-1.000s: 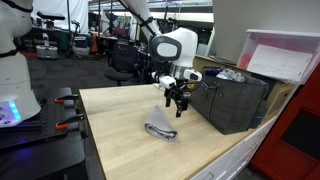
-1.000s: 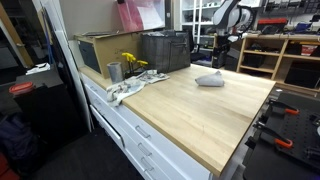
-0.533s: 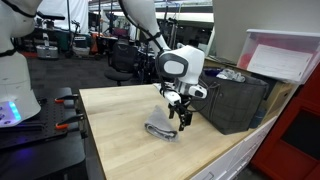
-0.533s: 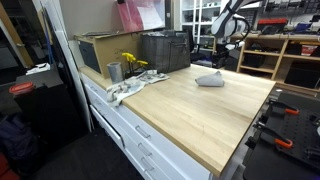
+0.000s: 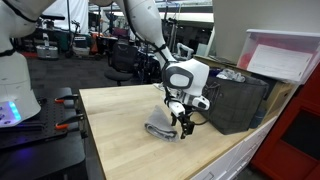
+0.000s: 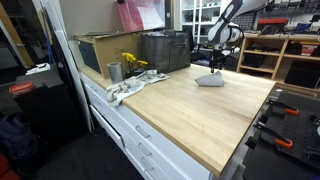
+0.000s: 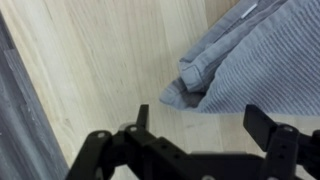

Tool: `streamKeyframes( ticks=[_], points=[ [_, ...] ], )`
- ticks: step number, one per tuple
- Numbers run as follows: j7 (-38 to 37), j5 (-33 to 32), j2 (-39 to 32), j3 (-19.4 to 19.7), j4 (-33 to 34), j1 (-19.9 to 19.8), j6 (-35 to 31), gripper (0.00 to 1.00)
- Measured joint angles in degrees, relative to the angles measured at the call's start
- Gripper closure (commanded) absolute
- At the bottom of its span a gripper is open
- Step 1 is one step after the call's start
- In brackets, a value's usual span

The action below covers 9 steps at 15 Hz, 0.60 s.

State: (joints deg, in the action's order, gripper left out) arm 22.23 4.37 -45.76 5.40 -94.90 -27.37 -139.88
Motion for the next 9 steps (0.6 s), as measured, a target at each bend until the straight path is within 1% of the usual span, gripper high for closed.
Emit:
streamKeyframes(
  ticks=[3, 7, 8, 9],
  points=[
    [-0.2, 0.0, -1.7, 0.2, 2.4, -0.2, 2.1, 0.58],
    [-0.3, 0.0, -2.4, 0.6, 4.1, -0.7, 4.8, 0.86],
    [-0.4, 0.0, -2.4, 0.7, 4.4, -0.7, 5.5, 0.95],
    [-0.5, 0.0, -2.4, 0.9, 4.7, -0.6, 6.2, 0.99]
  ],
)
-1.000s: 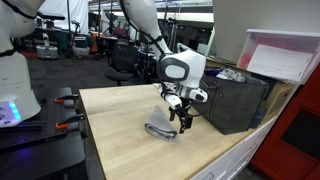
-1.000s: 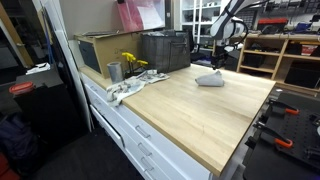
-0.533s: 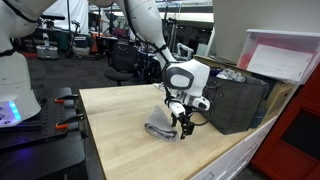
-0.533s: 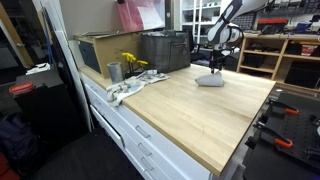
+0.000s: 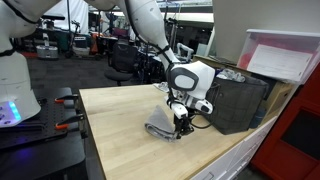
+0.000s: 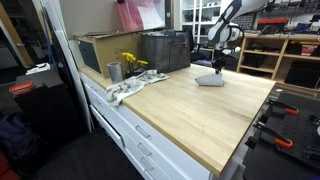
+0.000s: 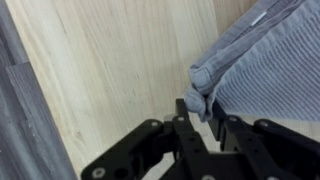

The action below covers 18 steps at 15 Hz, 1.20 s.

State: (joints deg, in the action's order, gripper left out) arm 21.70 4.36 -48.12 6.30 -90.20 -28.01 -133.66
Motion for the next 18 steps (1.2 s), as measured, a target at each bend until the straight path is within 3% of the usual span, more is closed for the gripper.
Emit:
streamKeyframes(
  ticks=[6, 11, 18],
  points=[
    [-0.6, -1.1, 2.4, 0.4, 0.7, 1.5, 3.7, 0.98],
    [-0.6, -1.7, 7.9, -0.2, 0.7, 6.0, 6.9, 0.98],
    [3.5, -1.9, 13.5, -5.4, 1.3, 12.5, 9.2, 0.98]
  ],
)
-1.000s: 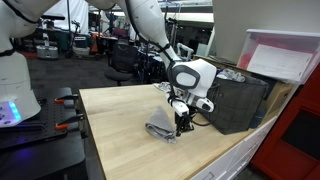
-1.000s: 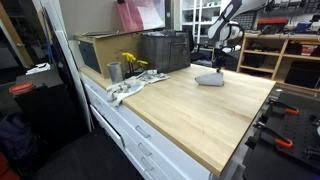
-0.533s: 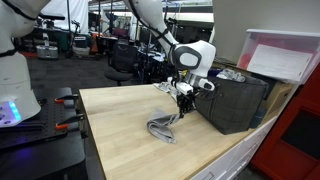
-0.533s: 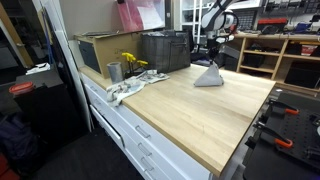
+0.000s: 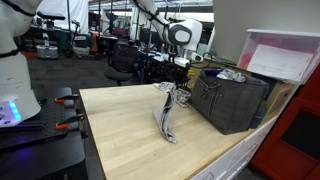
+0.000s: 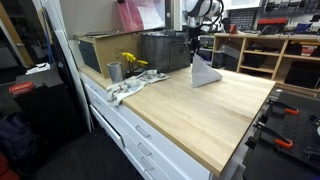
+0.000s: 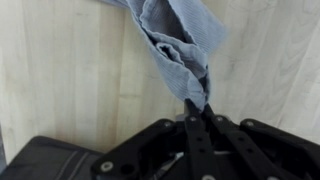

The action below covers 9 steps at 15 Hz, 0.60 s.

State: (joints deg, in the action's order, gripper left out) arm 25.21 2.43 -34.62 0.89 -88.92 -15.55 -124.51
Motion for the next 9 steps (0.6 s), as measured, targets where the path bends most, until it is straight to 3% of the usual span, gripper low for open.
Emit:
streamKeyframes(
  ticks=[4, 9],
  points=[
    [7.9, -0.1, 1.5, -2.5, -0.1, 1.1, 0.0, 0.98],
    [16.5, -0.1, 2.9, -2.6, -0.3, 0.4, 0.0, 0.98]
  ],
)
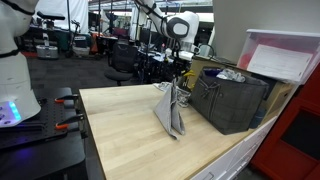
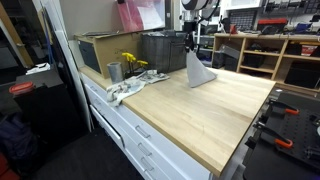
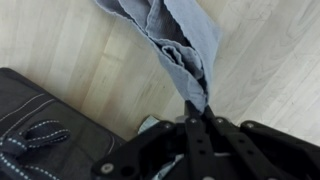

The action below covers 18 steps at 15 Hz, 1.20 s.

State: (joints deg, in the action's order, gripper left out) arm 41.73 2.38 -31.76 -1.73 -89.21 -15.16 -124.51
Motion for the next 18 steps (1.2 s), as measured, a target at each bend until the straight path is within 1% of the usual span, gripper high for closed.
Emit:
streamKeyframes(
  ticks=[4, 9, 14, 18],
  points=[
    [4.3, -0.2, 1.5, 0.1, 0.0, -0.2, -0.1, 0.98],
    [7.4, -2.3, 4.0, 0.0, 0.0, 0.6, -0.4, 0.98],
    [8.1, -2.6, 6.7, 0.1, -0.1, 1.1, -0.4, 0.98],
    [8.1, -4.4, 9.2, 0.5, -0.2, 1.3, -0.3, 0.98]
  ],
)
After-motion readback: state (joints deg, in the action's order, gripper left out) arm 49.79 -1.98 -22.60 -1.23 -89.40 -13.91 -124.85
